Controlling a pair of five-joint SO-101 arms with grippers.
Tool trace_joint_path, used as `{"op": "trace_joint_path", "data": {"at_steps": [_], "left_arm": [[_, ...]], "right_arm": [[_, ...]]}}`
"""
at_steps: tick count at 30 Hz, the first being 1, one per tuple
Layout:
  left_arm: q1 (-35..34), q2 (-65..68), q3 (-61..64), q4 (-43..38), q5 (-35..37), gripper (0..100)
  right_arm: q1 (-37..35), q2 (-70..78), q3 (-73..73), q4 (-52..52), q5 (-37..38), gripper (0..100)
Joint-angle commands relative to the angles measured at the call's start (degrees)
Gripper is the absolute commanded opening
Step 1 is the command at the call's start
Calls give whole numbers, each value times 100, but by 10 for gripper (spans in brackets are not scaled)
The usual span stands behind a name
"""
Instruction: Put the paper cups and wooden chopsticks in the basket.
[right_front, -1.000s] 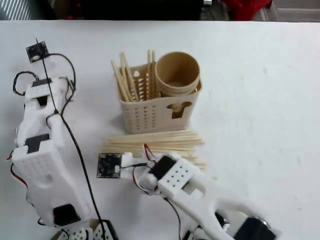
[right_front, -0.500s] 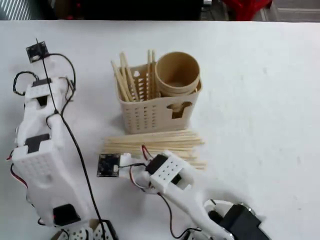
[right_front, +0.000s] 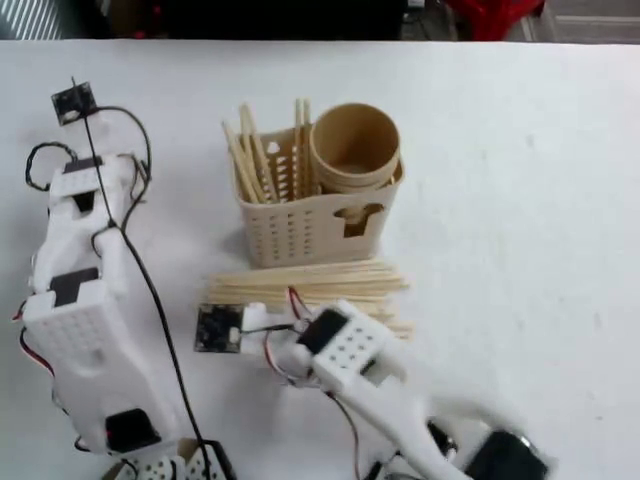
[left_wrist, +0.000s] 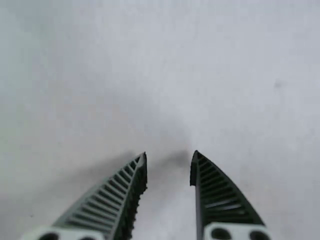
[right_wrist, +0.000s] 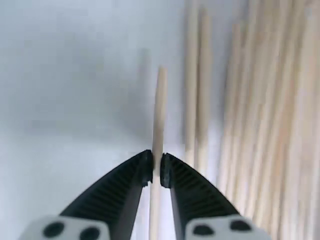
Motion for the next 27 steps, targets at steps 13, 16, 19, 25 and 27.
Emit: {"op": "trace_joint_path", "data": {"at_steps": [13,16,19,25,27], "left_arm": [[57,-57,-290,26,-44,158],[57,-57,-290,35,-44,158],[57,-57,-281,35,-44,158],[57,-57,-290,35,-44,159],[57,-57,-299,26,-44,159]], "right_arm": [[22,-1596,-5073,2062,-1125,16],[198,-796,-5978,1684,-1160,16],[514,-66,-6611,620,-1160,16],[1112,514,-6919,-971,-1530,16],[1367,541,-6919,-1086,-2136,16]]}}
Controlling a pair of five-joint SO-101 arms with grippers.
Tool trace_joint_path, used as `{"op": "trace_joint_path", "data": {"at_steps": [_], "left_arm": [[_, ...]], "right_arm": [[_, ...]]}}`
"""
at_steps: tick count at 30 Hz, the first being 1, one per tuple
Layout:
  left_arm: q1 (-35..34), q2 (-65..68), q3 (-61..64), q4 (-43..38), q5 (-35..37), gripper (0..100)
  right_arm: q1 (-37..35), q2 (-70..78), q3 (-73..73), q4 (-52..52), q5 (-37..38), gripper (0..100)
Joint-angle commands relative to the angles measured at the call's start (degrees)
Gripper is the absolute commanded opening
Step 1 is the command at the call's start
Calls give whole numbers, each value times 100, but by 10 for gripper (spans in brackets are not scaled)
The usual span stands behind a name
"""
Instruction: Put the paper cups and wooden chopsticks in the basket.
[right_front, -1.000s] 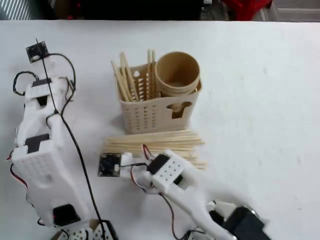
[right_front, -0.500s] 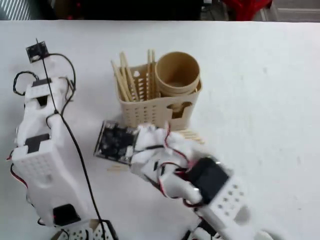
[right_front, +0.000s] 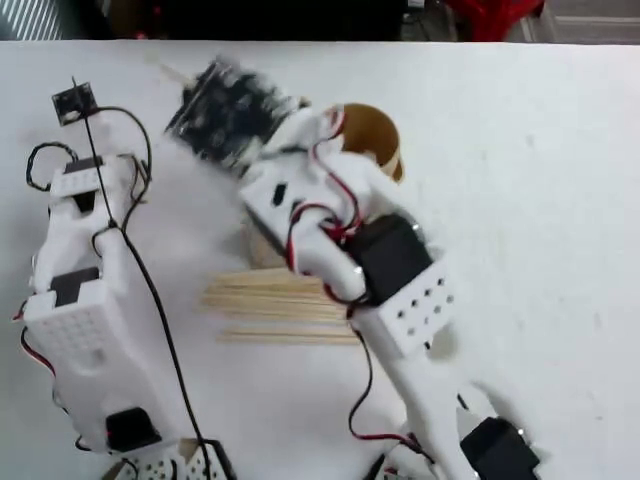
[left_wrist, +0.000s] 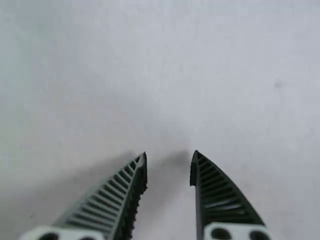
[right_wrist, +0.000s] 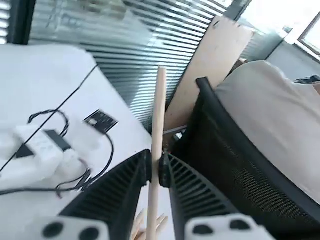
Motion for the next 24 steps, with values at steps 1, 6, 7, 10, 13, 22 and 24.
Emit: {"op": "trace_joint_path", "data": {"at_steps": [1,6,7,10,13,22,24], "left_arm": [[57,-57,-299,26,-44,159],[57,-57,-299,26,-44,159],[57,-57,-299,26,-44,159],[57,-57,-299,26,-44,159],[57,-57,-281,26,-44,159],[57,-57,-299,9,-44,159],[57,-57,-299,9,-53,159]], "right_arm": [[453,4,-343,-426,-870,16],[787,31,-325,-391,-1582,16],[813,31,-325,-374,-1723,17],[813,31,-325,-312,-2242,17],[778,31,-149,-321,-2453,19],[787,31,97,-330,-2453,22],[778,31,97,-330,-2453,22]]}}
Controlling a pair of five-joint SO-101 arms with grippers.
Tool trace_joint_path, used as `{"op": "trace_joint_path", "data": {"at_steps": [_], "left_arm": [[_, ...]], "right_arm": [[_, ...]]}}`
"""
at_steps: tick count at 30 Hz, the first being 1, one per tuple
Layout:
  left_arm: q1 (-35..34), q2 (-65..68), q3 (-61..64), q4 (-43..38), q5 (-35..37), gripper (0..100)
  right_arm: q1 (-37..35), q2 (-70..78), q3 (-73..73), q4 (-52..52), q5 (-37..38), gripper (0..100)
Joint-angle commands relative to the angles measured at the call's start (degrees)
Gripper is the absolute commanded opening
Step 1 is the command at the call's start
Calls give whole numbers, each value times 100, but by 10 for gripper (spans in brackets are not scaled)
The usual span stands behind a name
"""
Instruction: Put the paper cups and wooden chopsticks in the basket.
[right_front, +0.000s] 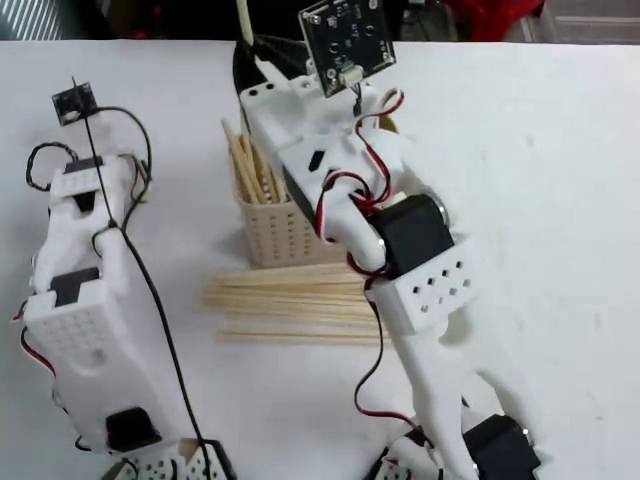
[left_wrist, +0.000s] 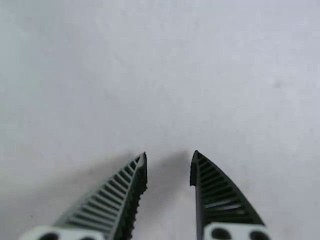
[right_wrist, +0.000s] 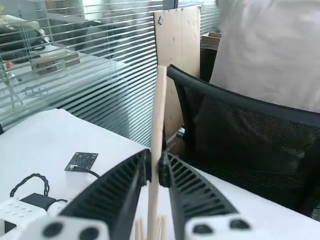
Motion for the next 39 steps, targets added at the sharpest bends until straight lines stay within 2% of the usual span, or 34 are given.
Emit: {"op": "trace_joint_path", "data": {"at_steps": [1,3,9,18,21,26,29,33,39], "left_arm": [[57,-57,-299,9,-53,159],[57,-57,-299,9,-53,159],[57,-57,-290,9,-53,159],[57,-57,-290,9,-53,159],[57,-57,-281,18,-53,159],[66,-57,-299,9,-53,159],[66,-57,-299,9,-53,159],[66,-57,-290,18,-53,159],[66,-57,-281,26,-53,159]], "right_arm": [[48,-22,-53,-84,-44,22],[66,-22,-53,-84,-44,39],[40,-31,-44,-48,-44,204],[57,-31,-35,31,-44,204],[48,-75,-35,681,-35,204],[92,-31,-35,3108,-35,204],[163,-57,343,3829,-44,204],[171,-48,1556,3670,-62,204],[101,-92,3446,2466,-53,204]]}}
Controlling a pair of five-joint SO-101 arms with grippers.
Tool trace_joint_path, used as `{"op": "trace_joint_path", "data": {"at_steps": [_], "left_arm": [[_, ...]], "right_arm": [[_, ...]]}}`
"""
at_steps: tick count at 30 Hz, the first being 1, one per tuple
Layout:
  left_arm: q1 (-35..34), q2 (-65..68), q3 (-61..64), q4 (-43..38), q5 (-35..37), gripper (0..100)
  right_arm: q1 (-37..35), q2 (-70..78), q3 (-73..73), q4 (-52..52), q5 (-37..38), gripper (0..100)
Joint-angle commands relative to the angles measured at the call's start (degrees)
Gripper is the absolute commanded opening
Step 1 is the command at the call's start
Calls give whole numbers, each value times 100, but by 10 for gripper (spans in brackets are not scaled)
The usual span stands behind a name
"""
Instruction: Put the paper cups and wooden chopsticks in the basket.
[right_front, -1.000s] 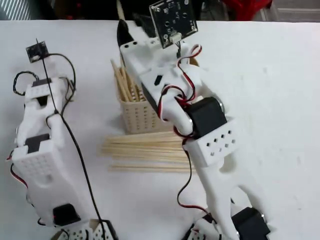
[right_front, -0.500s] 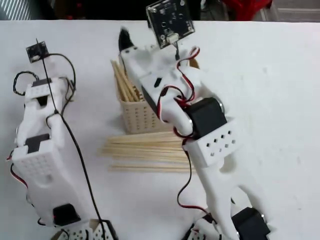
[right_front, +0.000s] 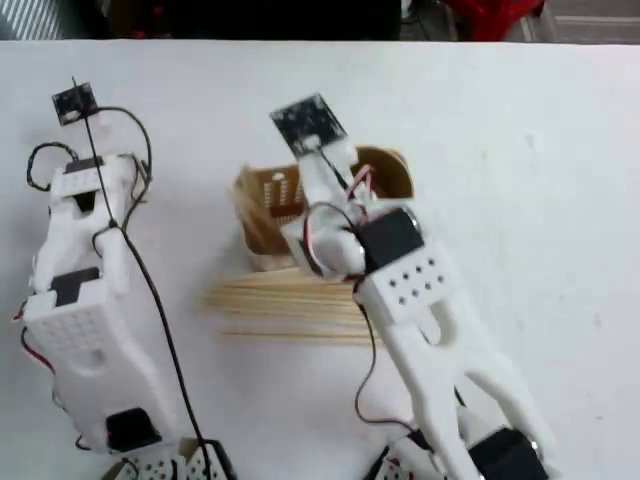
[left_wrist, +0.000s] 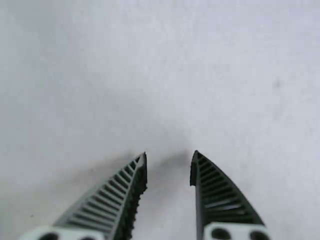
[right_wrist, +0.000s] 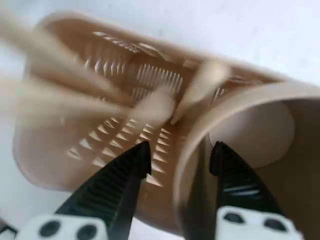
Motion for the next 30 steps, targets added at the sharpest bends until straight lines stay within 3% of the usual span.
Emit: {"op": "trace_joint_path", "data": {"at_steps": [1,4,21,26,30], "left_arm": [[66,-57,-281,26,-53,159],[66,-57,-299,9,-53,159],[136,-57,-308,18,-53,159],[136,-57,-308,26,-53,159],[136,-57,-299,26,-53,159]], "right_arm": [[-66,48,941,-857,-35,204],[-242,48,1292,-1314,-26,204],[-365,48,1327,-1279,-9,204],[-409,40,1292,-857,1090,206],[-400,13,1248,-752,1301,205]]}}
